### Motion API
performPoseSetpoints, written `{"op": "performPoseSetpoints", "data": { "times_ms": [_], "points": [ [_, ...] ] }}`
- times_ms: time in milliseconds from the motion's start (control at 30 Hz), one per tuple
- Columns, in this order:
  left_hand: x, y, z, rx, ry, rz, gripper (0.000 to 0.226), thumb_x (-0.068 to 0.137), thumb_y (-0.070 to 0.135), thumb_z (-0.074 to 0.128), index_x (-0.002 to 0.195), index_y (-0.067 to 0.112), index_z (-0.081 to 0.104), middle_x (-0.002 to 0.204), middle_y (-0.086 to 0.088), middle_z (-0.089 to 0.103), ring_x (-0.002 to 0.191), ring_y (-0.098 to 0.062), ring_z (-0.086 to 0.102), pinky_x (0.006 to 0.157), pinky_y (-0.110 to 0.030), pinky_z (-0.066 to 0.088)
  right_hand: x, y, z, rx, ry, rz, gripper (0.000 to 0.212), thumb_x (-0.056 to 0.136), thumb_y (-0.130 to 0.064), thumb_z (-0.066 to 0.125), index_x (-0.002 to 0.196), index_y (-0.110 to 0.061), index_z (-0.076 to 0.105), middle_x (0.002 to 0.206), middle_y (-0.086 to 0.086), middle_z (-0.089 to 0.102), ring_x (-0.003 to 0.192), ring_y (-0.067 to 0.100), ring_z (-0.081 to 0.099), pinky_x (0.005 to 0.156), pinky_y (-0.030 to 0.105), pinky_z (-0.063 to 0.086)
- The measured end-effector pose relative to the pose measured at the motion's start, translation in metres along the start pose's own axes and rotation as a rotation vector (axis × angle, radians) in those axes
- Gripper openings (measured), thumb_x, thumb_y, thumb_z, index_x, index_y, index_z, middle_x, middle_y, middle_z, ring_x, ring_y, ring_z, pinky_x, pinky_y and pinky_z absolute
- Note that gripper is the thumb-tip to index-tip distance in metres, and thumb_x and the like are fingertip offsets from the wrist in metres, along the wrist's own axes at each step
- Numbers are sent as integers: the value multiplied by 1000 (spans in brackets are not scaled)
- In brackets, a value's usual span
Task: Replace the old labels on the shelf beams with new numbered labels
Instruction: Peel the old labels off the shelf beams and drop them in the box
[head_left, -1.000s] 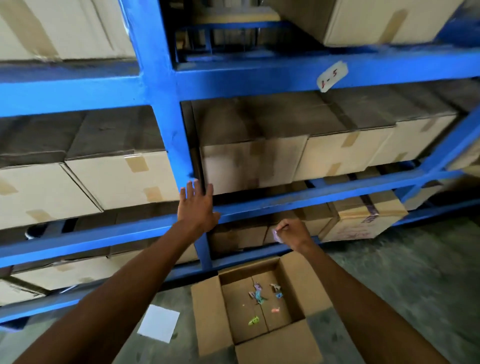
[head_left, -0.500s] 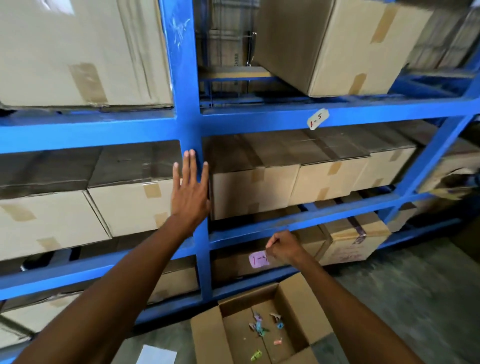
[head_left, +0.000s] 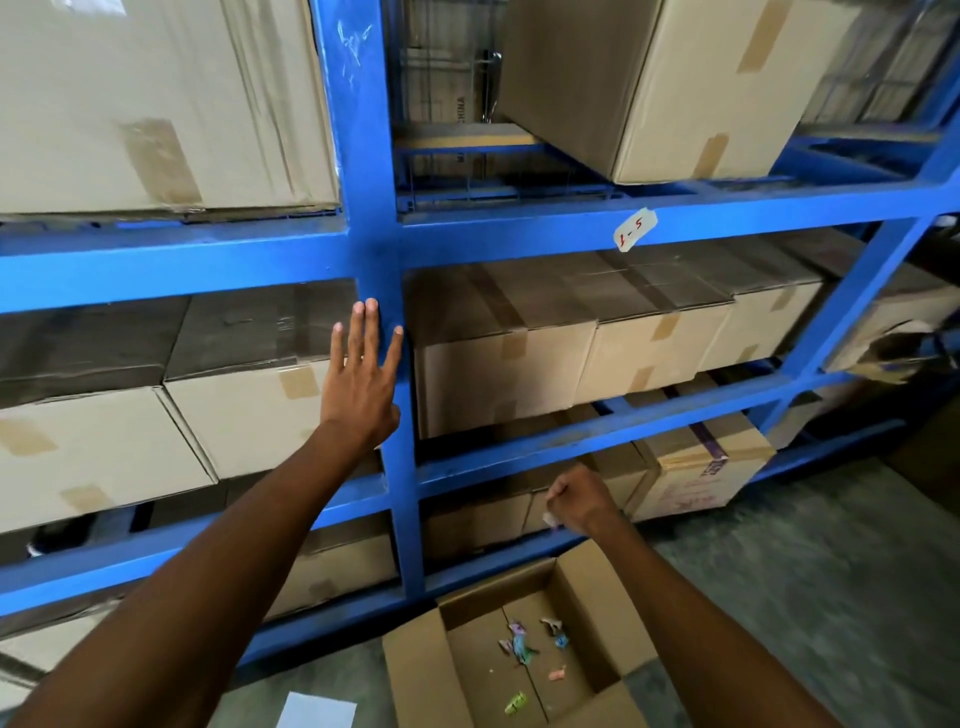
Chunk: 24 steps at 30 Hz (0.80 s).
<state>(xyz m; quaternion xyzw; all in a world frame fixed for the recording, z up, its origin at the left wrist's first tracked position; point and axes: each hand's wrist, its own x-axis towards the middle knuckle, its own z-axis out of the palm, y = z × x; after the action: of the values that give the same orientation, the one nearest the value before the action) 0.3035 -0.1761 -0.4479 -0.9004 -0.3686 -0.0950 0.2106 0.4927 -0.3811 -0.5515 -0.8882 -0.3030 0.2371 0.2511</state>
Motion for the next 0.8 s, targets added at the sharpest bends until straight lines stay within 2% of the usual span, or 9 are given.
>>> {"op": "performPoseSetpoints", "data": {
  "times_ms": [100, 233, 467, 567, 633, 733, 800],
  "points": [
    [0, 0, 0, 1, -2, 2, 95, 80, 39, 56, 150, 14, -2, 153, -28, -19, 143, -41, -18, 116, -51, -6, 1, 2, 1, -37, -33, 20, 12, 82, -10, 63, 72, -7, 69, 80, 10, 68, 84, 21, 64, 74, 29, 50],
    [-1, 1, 0, 12, -3, 1, 95, 80, 41, 55, 150, 14, -4, 153, -29, -19, 143, -42, -18, 117, -51, -5, 2, 2, 6, -33, -24, 2, 18, 81, -8, 62, 65, -13, 64, 84, 10, 70, 87, 22, 65, 86, 36, 53],
    [-1, 2, -2, 38, -9, 4, 98, 80, 43, 58, 150, 13, -3, 152, -30, -20, 142, -43, -18, 116, -52, -4, 2, 6, 10, -25, -24, -32, 26, 82, -12, 63, 58, -22, 58, 86, 9, 70, 89, 22, 64, 86, 36, 52],
    [-1, 3, -5, 11, -14, -4, 98, 80, 43, 58, 150, 11, -2, 152, -32, -19, 142, -44, -18, 117, -53, -3, 0, 3, 6, -18, -27, -65, 23, 83, -11, 60, 62, -20, 62, 89, 10, 70, 90, 22, 64, 86, 35, 52],
    [-3, 9, -10, -23, -26, -10, 94, 80, 40, 59, 150, 8, 5, 152, -34, -16, 142, -45, -16, 117, -53, -3, 1, -2, -3, -21, -17, -93, 17, 84, -11, 56, 72, -11, 68, 91, 13, 71, 90, 24, 65, 87, 38, 53],
    [-2, 29, -23, -134, 43, 68, 81, 77, 27, 59, 146, 6, 23, 155, -30, -8, 145, -41, -9, 117, -51, -4, 4, -21, -35, -19, 64, -176, 16, 85, -13, 54, 85, -10, 70, 93, 14, 70, 91, 30, 64, 83, 37, 53],
    [6, 47, -38, -191, 72, 137, 80, 76, 26, 60, 147, 10, 25, 157, -24, -6, 146, -36, -8, 117, -48, -5, 7, -42, -66, 32, 205, -261, 15, 84, -13, 54, 83, -14, 69, 89, 12, 70, 87, 30, 65, 76, 34, 52]
  ]
}}
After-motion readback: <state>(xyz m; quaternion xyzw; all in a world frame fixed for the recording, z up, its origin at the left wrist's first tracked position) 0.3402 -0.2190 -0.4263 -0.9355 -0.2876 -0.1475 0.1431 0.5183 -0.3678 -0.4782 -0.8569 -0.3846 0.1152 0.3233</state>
